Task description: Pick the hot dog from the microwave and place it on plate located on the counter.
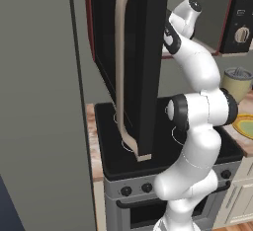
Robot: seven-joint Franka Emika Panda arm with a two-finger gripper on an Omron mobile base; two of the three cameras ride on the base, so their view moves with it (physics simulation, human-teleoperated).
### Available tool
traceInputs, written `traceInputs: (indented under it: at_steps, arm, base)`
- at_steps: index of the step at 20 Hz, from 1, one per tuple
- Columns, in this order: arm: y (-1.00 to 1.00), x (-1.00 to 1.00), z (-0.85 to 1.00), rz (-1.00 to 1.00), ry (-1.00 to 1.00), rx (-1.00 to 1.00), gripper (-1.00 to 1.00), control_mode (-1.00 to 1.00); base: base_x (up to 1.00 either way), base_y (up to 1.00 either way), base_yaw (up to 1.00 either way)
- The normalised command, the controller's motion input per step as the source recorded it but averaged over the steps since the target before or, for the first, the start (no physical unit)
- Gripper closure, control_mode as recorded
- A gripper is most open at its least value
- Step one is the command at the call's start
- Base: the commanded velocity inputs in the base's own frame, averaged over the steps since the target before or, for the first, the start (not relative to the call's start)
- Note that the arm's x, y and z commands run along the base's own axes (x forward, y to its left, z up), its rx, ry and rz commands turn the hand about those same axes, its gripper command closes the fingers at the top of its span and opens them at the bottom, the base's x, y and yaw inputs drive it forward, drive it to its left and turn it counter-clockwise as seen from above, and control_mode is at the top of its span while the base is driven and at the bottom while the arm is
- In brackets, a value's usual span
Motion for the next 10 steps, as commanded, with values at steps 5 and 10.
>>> traceInputs:
  at_steps: [5,10]
  arm:
    - [0.0,-0.18,0.0,-0.01,-0.07,0.0,1.0,-1.0]
    - [0.0,-0.5,0.0,0.0,-0.07,0.0,1.0,-1.0]
  base:
    - [0.0,0.0,0.0]
    - [0.0,0.0,0.0]
